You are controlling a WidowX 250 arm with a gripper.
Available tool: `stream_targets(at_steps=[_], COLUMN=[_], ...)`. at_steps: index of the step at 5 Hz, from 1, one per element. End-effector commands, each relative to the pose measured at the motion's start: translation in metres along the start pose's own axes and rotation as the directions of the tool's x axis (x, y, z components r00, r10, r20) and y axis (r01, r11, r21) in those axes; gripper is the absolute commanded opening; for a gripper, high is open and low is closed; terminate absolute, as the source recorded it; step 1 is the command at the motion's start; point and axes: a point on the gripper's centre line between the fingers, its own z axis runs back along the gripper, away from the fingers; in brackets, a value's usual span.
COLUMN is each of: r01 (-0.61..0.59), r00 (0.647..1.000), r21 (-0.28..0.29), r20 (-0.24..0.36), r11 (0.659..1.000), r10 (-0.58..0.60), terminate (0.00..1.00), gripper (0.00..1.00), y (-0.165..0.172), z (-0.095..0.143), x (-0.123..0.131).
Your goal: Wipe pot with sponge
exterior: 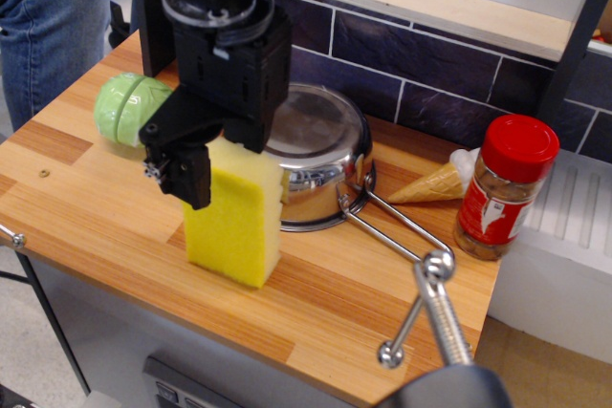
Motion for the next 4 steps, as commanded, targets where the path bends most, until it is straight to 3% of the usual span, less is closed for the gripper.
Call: stream_targets(at_steps=[1, 2, 3, 4], r01=[-0.020, -0.072, -0.144, -0.265], r00=[0.999, 0.996, 0.988, 0.964], r21=[-0.004, -0.028, -0.022, -0.002], r20=[-0.042, -0.060, -0.055, 0.009], r11=[1.000, 0.997, 0.989, 0.964], r10=[0.020, 0.070, 0.143, 0.265], terminate=[0.00, 0.00, 0.00, 0.00], gripper=[1.00, 0.00, 0.00, 0.00], y=[0.003, 0.011, 0.029, 0.042], z=[-0.014, -0.019, -0.001, 0.029], x=[0.007, 0.006, 0.001, -0.003])
